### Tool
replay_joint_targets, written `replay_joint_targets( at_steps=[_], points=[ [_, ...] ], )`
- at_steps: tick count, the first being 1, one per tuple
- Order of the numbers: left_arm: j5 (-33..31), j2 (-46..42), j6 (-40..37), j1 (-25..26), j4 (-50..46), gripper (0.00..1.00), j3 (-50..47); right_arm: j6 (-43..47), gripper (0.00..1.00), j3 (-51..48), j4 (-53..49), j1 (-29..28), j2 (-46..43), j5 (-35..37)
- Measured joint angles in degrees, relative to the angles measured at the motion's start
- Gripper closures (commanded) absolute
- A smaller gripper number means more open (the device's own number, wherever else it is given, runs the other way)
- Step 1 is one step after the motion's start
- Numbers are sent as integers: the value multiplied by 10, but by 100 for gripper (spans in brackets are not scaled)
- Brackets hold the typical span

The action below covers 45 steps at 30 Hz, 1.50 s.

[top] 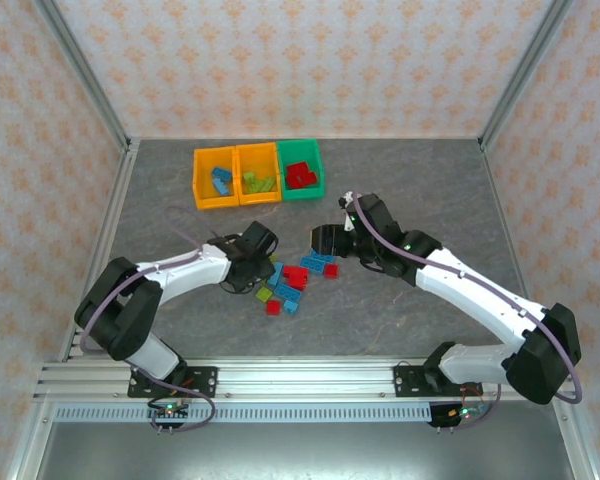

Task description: Sort the legos into containers by color

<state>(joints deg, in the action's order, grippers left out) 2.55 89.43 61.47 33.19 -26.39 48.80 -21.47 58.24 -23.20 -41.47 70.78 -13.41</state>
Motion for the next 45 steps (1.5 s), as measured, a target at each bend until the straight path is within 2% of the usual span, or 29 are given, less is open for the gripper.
replay_joint_targets(
  at_steps=[7,15,21,24,27,30,35,38,39,42,44,45],
  points=[
    [0,26,-5,-3,23,51,-3,-9,30,0,0,0,0,-2],
    [3,0,-33,-10,26,79,-28,-18,30,0,0,0,0,-1],
    [9,-104,-82,-7,-11,83,-18,-25,30,0,0,0,-1,-1],
    [-13,-152,-124,-5,-39,84,42,-26,30,0,0,0,-4,0],
    [-33,-130,-182,-27,-42,86,145,-26,30,0,0,0,-6,1],
    [-50,-45,-232,-70,-41,86,261,-26,30,0,0,0,-6,2],
    [-64,181,-301,-125,-48,85,484,-26,29,0,-12,0,-15,12],
    [-65,303,-325,-140,-69,80,603,-26,29,-1,-22,0,-31,20],
    [-65,339,-331,-144,-78,75,639,-26,29,-2,-25,0,-38,23],
    [-67,401,-343,-150,-114,50,712,-26,29,-5,-34,0,-53,33],
    [-66,411,-348,-151,-130,42,731,-26,29,-7,-42,0,-57,38],
    [-66,410,-348,-151,-138,42,733,-26,29,-9,-45,0,-58,40]
  ],
)
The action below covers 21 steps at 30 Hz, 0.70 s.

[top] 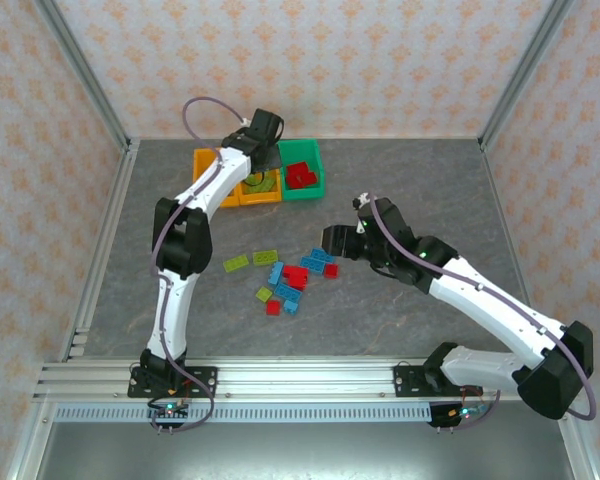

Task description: Sort the legos into containers by color

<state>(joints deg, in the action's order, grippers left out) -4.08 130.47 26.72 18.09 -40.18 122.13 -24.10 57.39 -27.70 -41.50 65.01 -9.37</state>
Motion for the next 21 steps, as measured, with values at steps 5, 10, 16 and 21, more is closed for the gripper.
replay_joint_targets(
  at_steps=[5,10,16,21],
  points=[
    [9,-80,2,2,7,45,-71,-2,30,-4,-10,-2,0,3],
    [17,-349,1,27,49,46,-328,-7,29,-6,-25,-39,20,36],
    [15,-633,-43,129,20,44,-469,-90,27,7,-30,-118,130,82],
    [90,-721,-106,133,-79,33,-518,-159,23,49,-27,-156,265,87]
  ],
)
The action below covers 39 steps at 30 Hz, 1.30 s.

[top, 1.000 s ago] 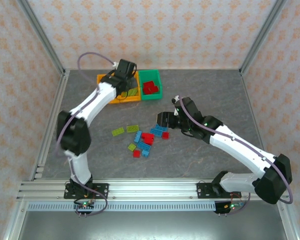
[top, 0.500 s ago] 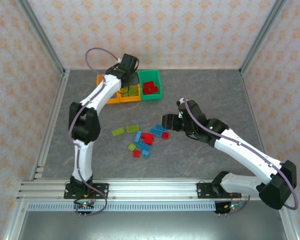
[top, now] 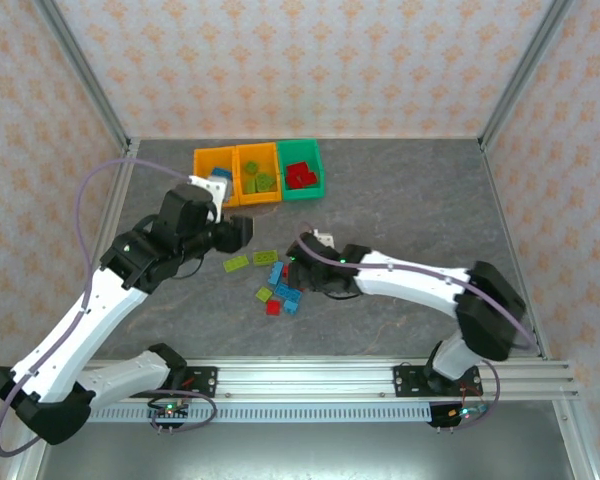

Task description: Sort the legos into containers by color

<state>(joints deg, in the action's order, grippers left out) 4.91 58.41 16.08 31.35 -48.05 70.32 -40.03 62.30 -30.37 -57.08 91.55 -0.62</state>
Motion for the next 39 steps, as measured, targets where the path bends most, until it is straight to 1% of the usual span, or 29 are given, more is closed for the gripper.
replay_joint_targets(
  at_steps=[3,6,9,13,17,20,23,25,26,29,34,36,39],
  points=[
    [17,-13,-26,0,-56,23,-21,-21,22,25,2,-7,56,-4],
    [18,-29,-44,0,-79,13,-49,-33,23,49,4,-7,95,-6],
    [19,-33,-54,0,-82,6,-75,-38,28,73,4,-7,124,-2],
    [31,-17,-64,0,-79,1,-100,-45,39,102,3,-7,157,9],
    [35,-2,-72,0,-74,0,-105,-61,43,107,3,-7,174,16],
    [35,-3,-72,0,-70,0,-112,-70,44,106,3,-7,177,18],
    [32,-10,-72,0,-67,0,-120,-76,51,105,3,-7,177,23],
    [25,-20,-72,0,-65,0,-126,-79,59,101,5,-7,175,26],
    [22,-25,-72,0,-65,0,-128,-80,60,97,7,-7,171,28],
    [15,-42,-72,0,-63,0,-131,-78,61,71,12,-7,142,35],
    [8,-62,-72,-7,-59,0,-138,-60,60,56,17,-7,44,58],
    [8,-63,-72,-8,-57,0,-140,-39,60,69,19,-5,4,83],
    [8,-63,-72,-8,-50,0,-144,0,60,116,34,22,-9,109]
  ],
)
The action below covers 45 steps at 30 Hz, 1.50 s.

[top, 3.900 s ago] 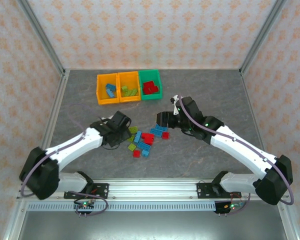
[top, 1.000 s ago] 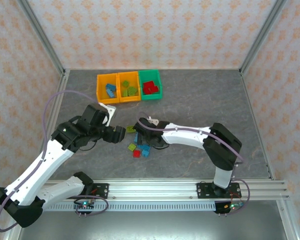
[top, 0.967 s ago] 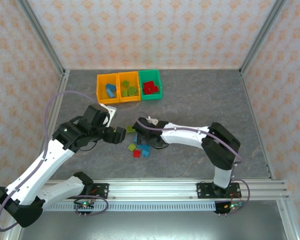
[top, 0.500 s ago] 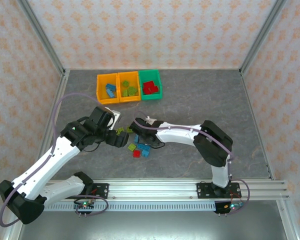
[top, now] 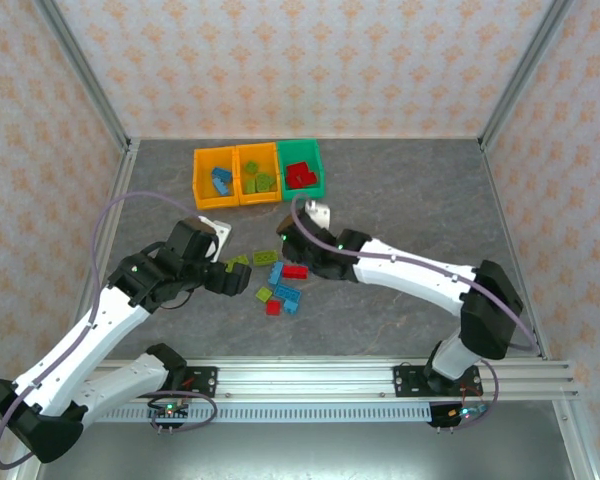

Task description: Sort the legos into containers by color

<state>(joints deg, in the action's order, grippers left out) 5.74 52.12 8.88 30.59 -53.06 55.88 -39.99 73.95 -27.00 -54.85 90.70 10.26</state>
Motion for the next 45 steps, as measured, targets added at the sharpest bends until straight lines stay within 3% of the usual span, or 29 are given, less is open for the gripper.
replay_joint_targets(
  at_steps=[4,11,14,18,20,24,27,30,36,40,45],
  points=[
    [0,-1,0,-11,6,0,-5,57,61,81,40,85,48,1],
    [5,-3,0,-26,14,0,-21,123,63,381,37,206,321,-36],
    [7,-3,0,-28,15,0,-21,131,61,519,2,228,434,-64],
    [11,-3,-2,-38,16,0,-21,135,43,648,-46,242,535,-100],
    [12,-3,-4,-41,16,0,-21,139,37,691,-70,243,563,-110],
    [14,-3,-5,-41,18,0,-21,139,36,705,-100,241,563,-123],
    [16,-1,-4,-41,19,0,-21,143,36,688,-115,240,538,-135],
    [25,7,3,-41,19,1,-21,149,35,597,-119,240,456,-159],
    [58,56,63,-38,43,12,-15,172,34,292,-61,238,161,-238],
    [59,106,94,-10,94,18,-16,183,29,105,-17,223,-37,-264],
    [60,215,107,21,151,30,-16,182,28,-80,4,180,-204,-271]
  ],
)
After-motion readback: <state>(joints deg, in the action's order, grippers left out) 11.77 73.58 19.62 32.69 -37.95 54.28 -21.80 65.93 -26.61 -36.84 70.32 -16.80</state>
